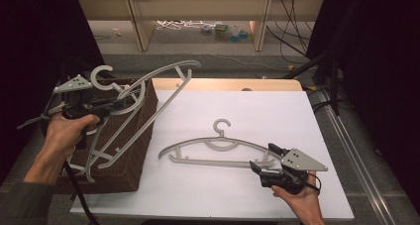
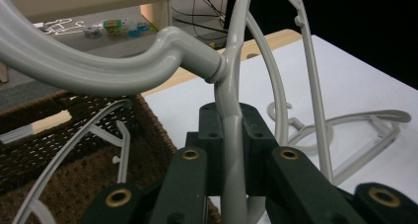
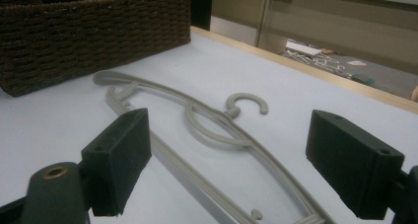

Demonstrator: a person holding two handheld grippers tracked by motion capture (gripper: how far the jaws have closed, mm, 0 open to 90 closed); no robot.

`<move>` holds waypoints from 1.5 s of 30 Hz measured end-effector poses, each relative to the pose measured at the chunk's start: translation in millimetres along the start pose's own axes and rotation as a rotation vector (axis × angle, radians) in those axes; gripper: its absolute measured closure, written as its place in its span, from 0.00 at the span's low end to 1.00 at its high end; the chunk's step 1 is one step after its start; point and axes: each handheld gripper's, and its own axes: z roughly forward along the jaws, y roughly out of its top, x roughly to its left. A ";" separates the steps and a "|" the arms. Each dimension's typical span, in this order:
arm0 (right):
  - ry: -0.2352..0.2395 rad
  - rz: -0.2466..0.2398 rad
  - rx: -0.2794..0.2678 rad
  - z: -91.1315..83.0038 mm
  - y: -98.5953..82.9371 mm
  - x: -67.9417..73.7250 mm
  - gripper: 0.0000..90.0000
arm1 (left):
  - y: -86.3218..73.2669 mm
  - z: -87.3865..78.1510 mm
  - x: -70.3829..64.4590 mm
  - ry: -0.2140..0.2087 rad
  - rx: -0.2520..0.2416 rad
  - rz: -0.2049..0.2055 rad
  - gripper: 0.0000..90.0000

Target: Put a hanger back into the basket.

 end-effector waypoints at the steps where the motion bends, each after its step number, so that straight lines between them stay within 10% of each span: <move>1: 0.002 0.002 0.002 -0.1 0.0 0.2 0.20 | -0.5 0.0 1.2 0.005 0.002 0.004 0.91; 45: 0.018 0.015 0.019 4.2 -2.9 1.1 0.21 | -29.3 -19.7 95.8 0.277 0.095 -0.005 0.91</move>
